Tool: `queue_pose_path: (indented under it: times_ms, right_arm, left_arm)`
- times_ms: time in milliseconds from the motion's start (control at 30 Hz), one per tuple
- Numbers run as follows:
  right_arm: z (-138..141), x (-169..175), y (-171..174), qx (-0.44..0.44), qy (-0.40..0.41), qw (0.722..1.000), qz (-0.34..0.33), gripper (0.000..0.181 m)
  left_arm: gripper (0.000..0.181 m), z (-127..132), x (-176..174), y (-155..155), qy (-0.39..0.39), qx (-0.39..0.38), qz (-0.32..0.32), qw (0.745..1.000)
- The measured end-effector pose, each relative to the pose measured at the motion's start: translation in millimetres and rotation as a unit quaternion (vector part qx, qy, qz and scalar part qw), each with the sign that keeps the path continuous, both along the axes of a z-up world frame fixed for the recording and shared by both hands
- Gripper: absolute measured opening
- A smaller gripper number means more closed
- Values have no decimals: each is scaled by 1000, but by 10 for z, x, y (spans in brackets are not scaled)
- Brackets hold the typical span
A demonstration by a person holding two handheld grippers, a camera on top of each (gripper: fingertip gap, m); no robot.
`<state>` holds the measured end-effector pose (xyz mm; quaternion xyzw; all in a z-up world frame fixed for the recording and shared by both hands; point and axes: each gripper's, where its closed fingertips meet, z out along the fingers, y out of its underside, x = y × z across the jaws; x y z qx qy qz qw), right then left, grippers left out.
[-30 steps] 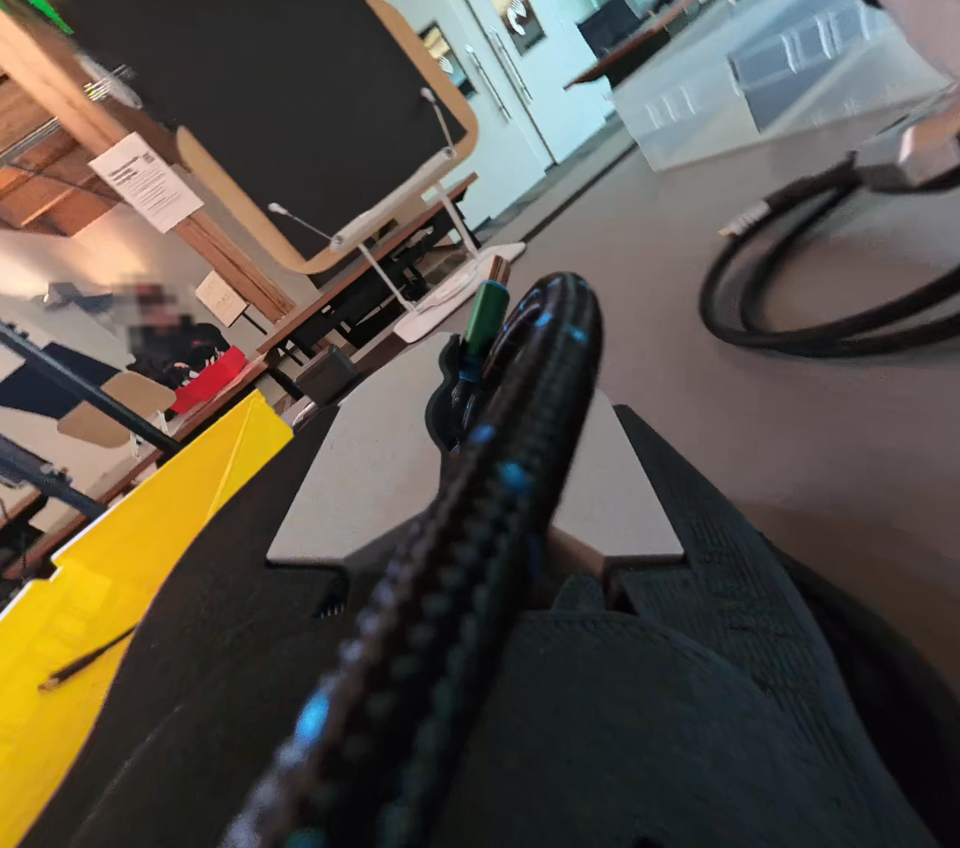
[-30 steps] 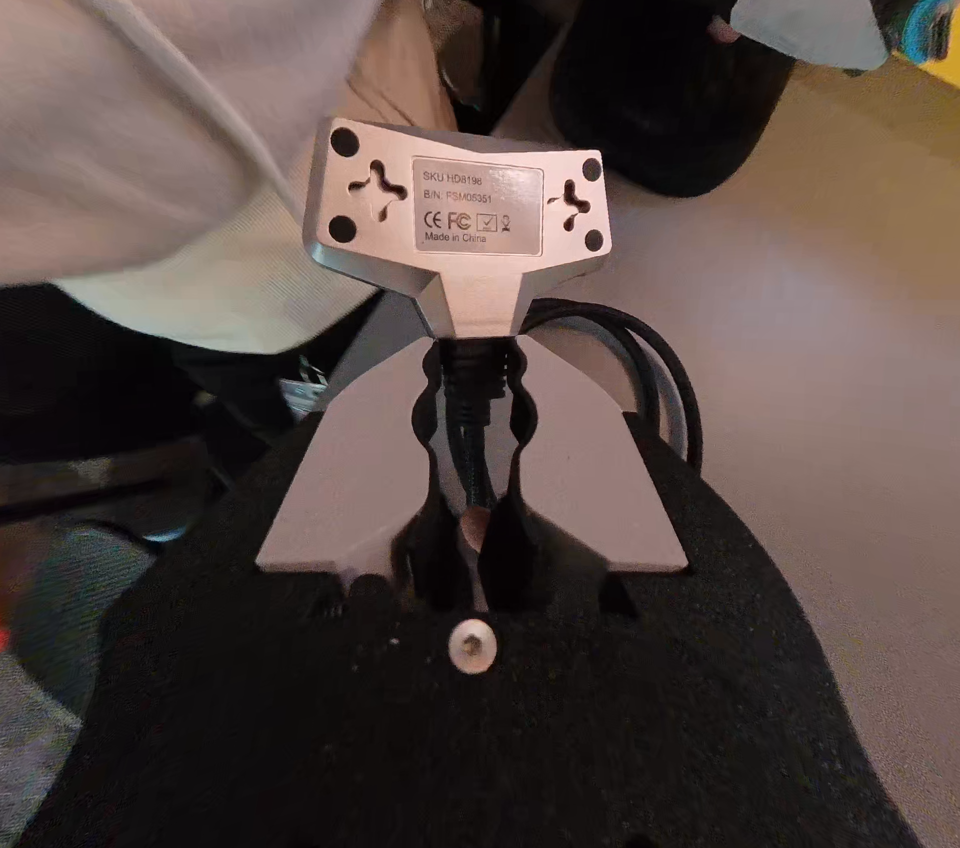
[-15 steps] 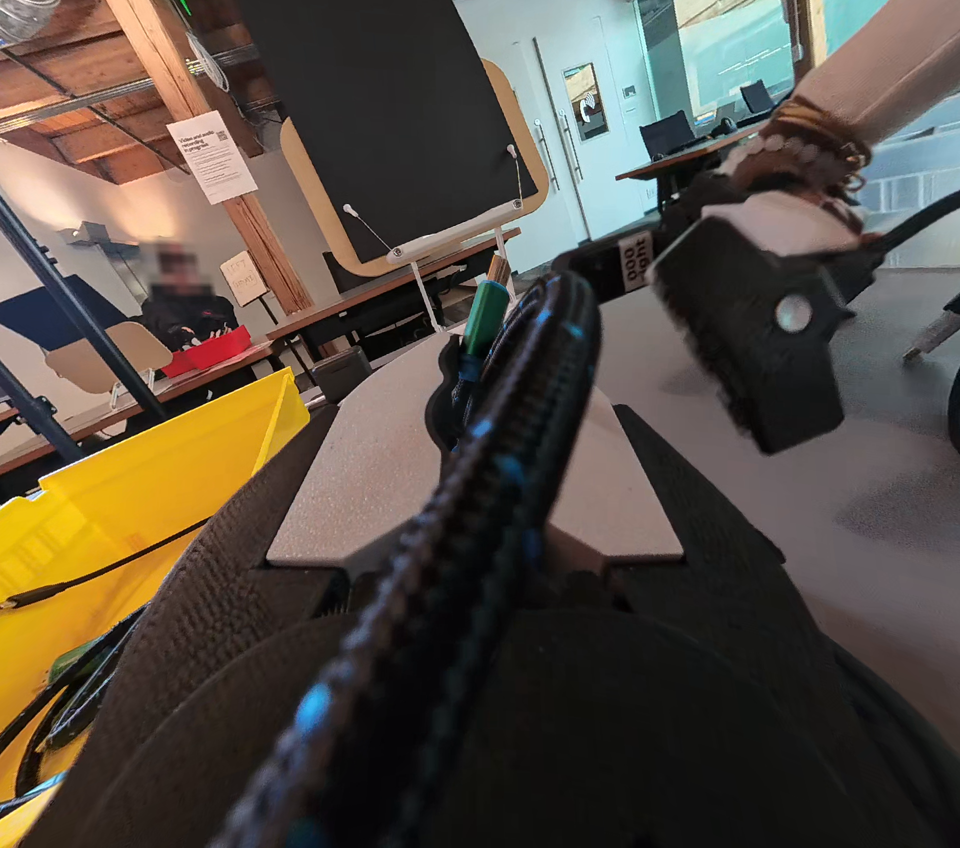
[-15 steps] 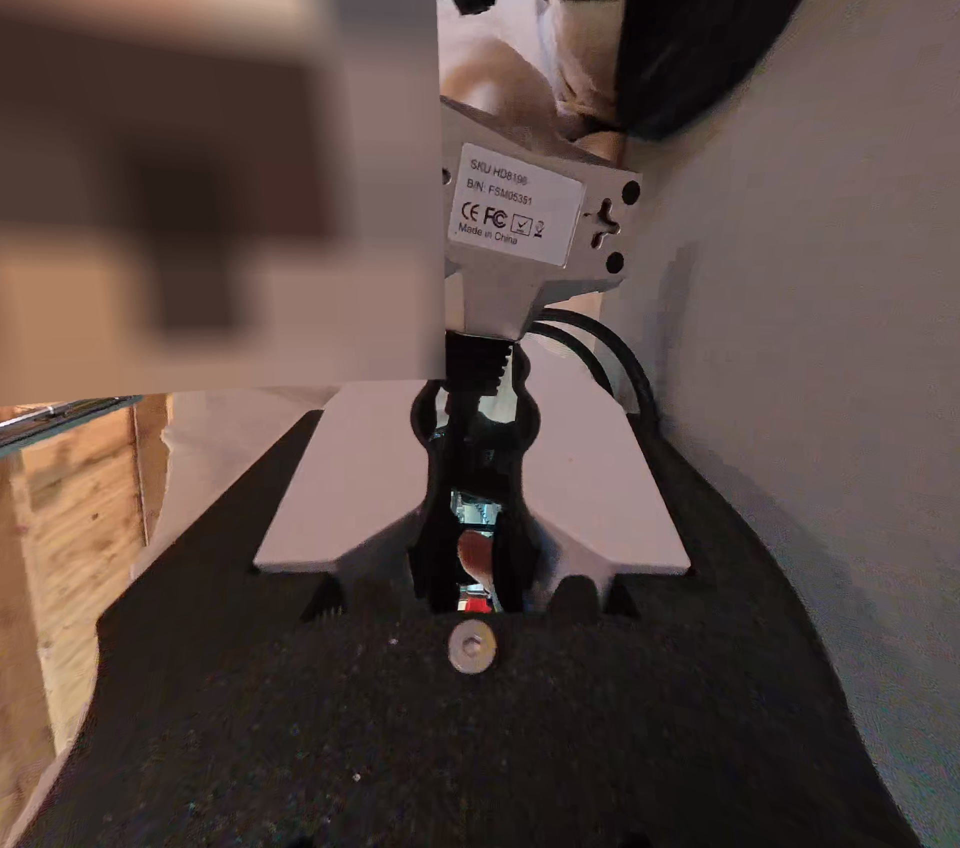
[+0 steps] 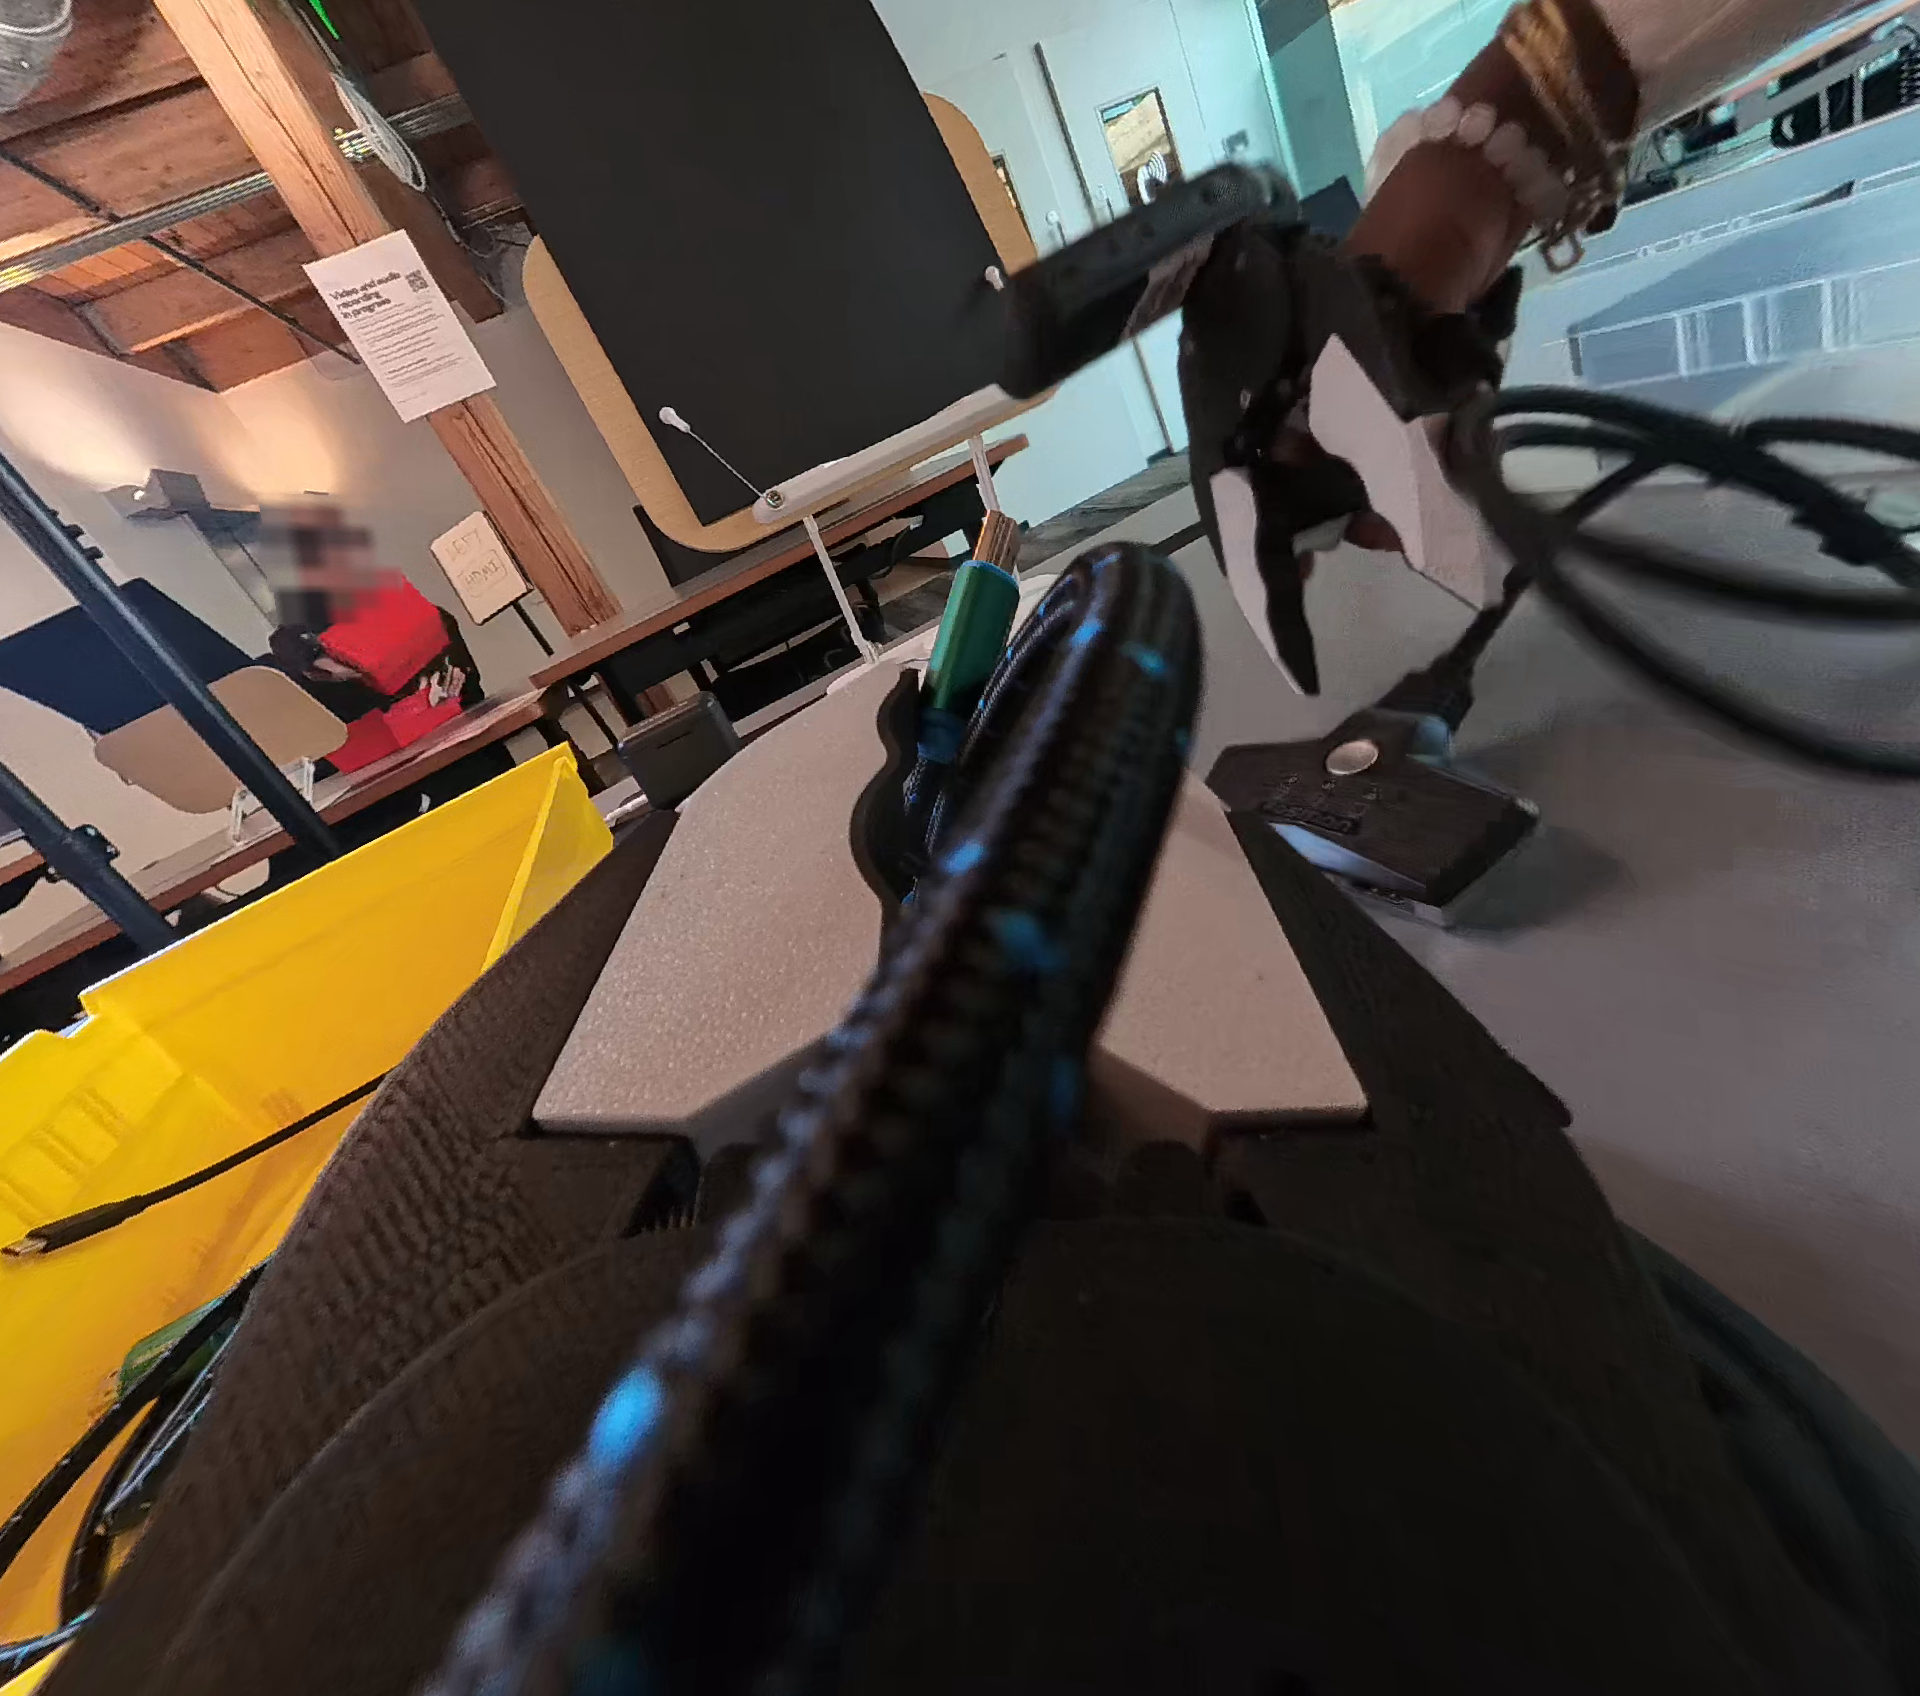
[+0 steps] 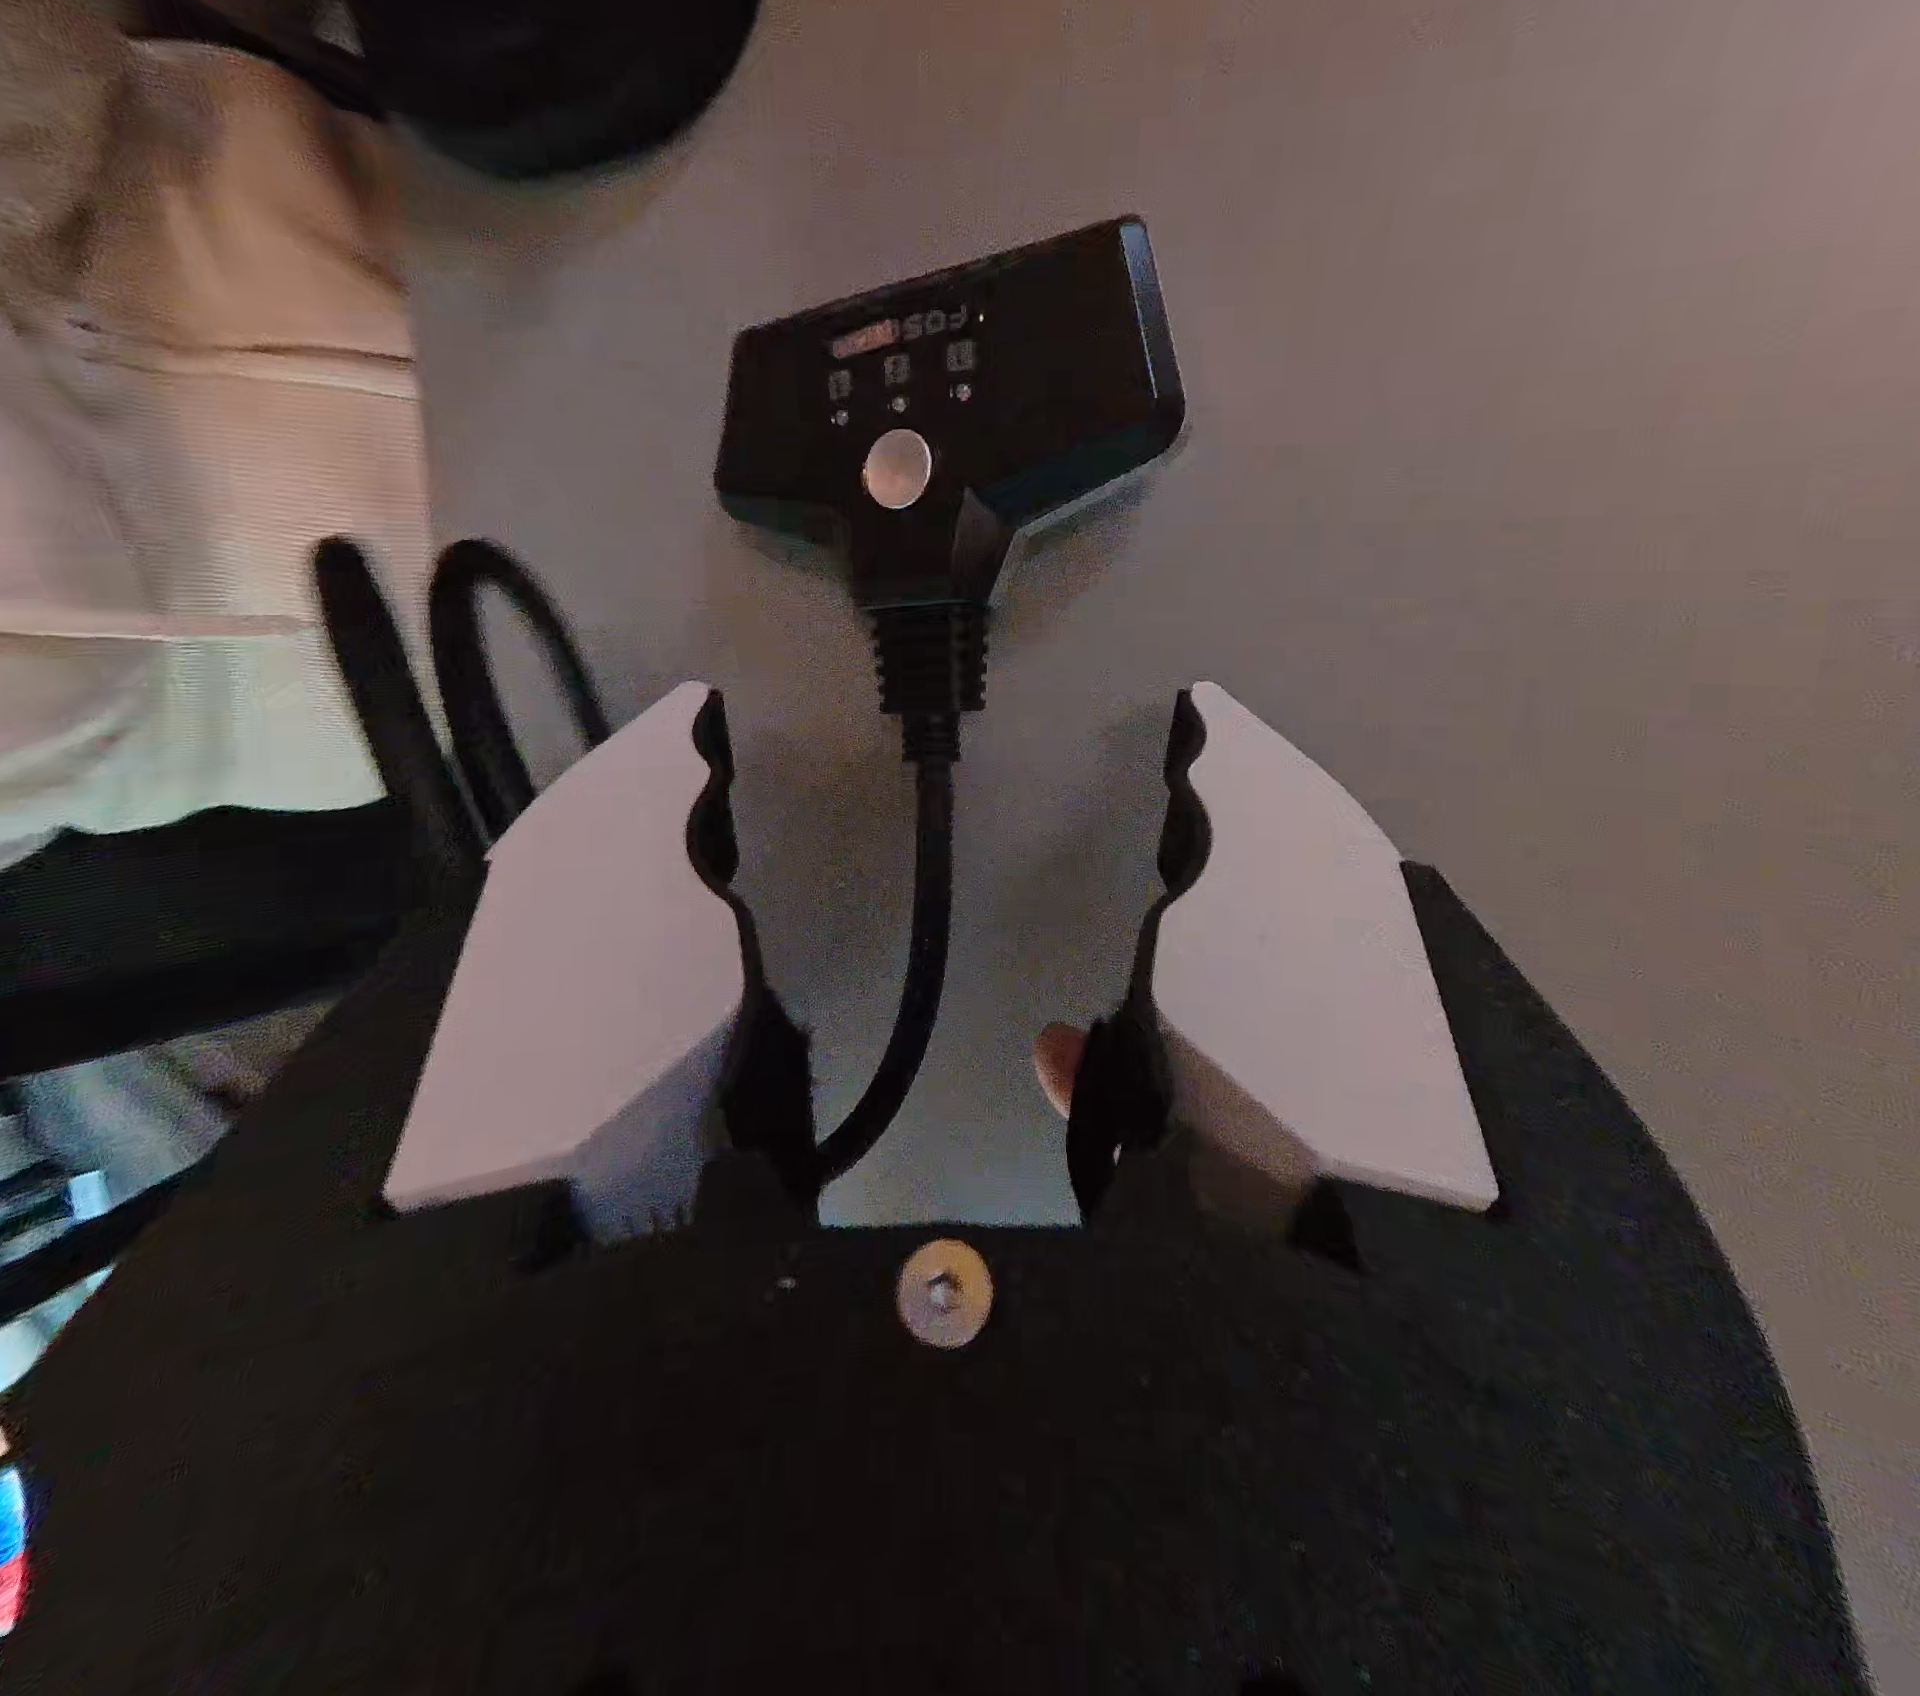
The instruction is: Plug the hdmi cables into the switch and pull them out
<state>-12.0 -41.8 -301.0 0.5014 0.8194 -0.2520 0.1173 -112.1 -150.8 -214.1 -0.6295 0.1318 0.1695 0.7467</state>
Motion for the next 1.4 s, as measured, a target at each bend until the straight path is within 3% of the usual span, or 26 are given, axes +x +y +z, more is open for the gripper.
queue_pose_path:
  times_ms: [67,133,200,400,533,633,700,867,967,1033,1133,1267,1400]
  right_arm:
    - [31,-4,51,90,39,995,29,87]
    - [35,-14,128,176,74,980,49,81]
    - [5,-27,98,208,97,971,63,78]
    - [54,-193,2,227,106,967,47,91]
    - [242,-324,-343,203,130,968,64,79]
    - [31,-297,-575,199,117,969,88,79]
    - [-77,-356,-578,217,130,963,97,78]
    - [-240,-279,-606,168,76,979,86,68]
    - [-298,-290,-604,210,113,961,139,65]
    - [-282,-353,-734,185,147,962,140,48]
    - [-273,-369,-798,153,185,960,144,37]
    - [-230,-329,-793,186,241,940,153,32]
    - [138,-174,-734,195,274,936,104,31]
  left_arm:
    - [14,-6,6,4,4,-2,0,1000]
    - [14,-8,11,4,6,-2,0,1000]
    - [14,-7,13,2,7,-1,-1,1000]
    - [14,-4,8,0,7,1,1,1000]
    - [14,-3,1,-1,4,1,1,1000]
    - [14,-9,12,1,9,0,0,1000]
    - [14,-9,17,-1,12,0,0,1000]
    - [14,-12,18,1,12,-1,-1,1000]
    - [14,-21,27,7,16,-4,-1,1000]
    - [15,-28,35,9,20,-6,-2,1000]
    - [14,-23,36,5,21,-4,-1,1000]
    - [14,-9,16,-2,11,0,-1,1000]
    - [15,5,13,-14,9,5,-1,1000]
